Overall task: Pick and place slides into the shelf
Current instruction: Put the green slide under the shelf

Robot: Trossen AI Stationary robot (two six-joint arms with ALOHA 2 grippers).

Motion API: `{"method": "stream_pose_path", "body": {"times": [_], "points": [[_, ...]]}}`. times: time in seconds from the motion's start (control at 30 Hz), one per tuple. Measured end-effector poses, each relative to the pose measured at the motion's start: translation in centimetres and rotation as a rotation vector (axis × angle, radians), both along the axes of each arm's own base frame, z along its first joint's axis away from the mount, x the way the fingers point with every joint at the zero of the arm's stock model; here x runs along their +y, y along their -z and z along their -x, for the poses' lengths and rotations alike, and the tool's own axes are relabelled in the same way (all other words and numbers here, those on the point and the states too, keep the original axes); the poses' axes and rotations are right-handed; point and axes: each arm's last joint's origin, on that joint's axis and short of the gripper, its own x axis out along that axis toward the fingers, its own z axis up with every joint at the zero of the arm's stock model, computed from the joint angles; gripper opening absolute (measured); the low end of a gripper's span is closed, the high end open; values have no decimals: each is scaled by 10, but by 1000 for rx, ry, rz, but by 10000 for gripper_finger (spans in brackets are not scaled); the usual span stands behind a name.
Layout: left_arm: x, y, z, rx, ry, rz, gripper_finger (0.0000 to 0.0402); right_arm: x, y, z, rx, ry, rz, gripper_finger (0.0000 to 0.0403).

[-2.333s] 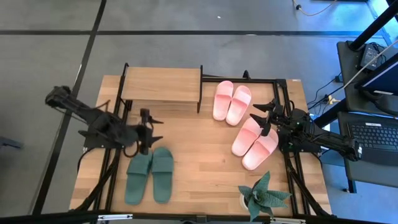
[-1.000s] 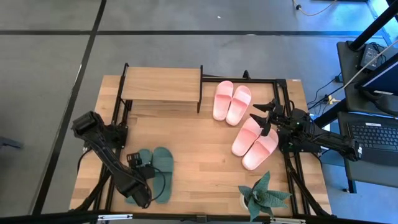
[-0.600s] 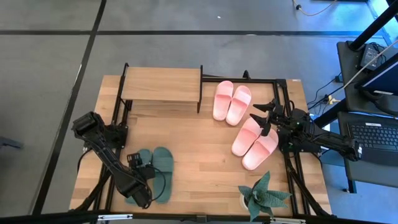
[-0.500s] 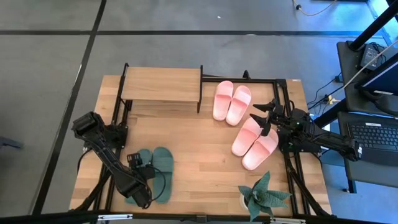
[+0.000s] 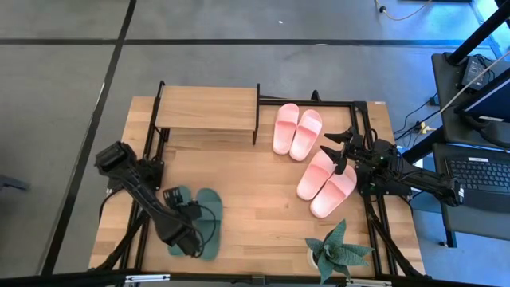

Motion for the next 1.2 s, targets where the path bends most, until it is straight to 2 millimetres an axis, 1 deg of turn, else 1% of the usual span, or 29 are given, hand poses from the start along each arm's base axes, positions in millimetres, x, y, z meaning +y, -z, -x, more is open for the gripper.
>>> {"method": "stream_pose_path", "body": {"times": [0.13,0.27,0.4,0.43,0.57,0.77,1.0,1.2], "points": [[5,8,-3,-1,23,24,169,0,0,0,1,0,2,268],[7,19,-1,18,26,61,102,0,0,0,1,0,3,268],[9,20,1,39,6,52,23,0,0,0,2,0,4,268],[10,19,1,29,-1,34,13,0,0,0,2,0,4,268],[15,15,-1,-14,-1,-59,11,0,0,0,4,0,9,268],[38,8,-10,-38,14,-246,6,0,0,0,11,1,27,268],[80,-2,-25,15,-29,-449,3,0,0,0,12,1,29,268],[111,-2,-45,20,59,-529,2,0,0,0,12,1,30,268]]}}
